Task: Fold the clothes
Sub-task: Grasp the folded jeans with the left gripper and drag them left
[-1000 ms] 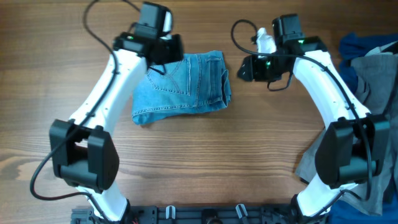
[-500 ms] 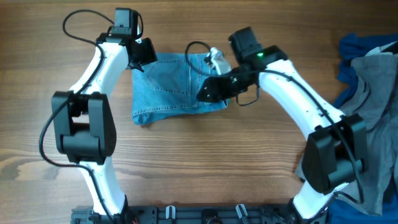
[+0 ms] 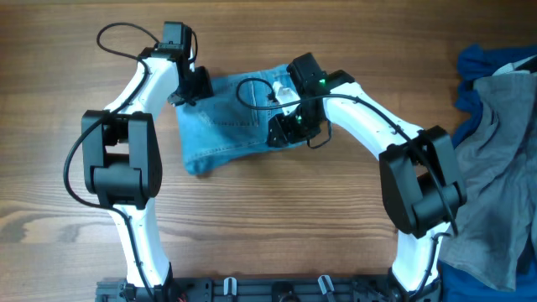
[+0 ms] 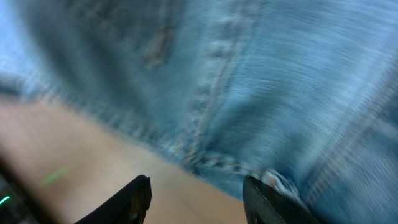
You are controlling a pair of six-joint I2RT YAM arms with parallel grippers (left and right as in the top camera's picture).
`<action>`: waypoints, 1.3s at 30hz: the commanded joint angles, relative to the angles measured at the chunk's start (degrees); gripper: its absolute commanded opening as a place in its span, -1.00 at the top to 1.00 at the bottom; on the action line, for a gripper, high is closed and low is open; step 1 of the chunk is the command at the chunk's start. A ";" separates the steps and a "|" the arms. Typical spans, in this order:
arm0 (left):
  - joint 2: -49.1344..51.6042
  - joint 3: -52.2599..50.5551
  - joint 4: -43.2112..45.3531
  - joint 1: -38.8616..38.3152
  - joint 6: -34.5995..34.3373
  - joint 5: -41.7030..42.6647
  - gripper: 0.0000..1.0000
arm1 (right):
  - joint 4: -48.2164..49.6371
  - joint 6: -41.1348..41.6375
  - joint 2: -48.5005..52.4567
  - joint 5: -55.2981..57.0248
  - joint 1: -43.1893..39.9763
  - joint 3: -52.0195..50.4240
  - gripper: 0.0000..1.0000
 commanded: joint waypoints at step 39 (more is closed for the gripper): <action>0.42 0.90 -10.19 6.38 25.64 26.75 -1.00 | -6.27 4.72 -1.18 19.89 -15.58 -0.59 -0.44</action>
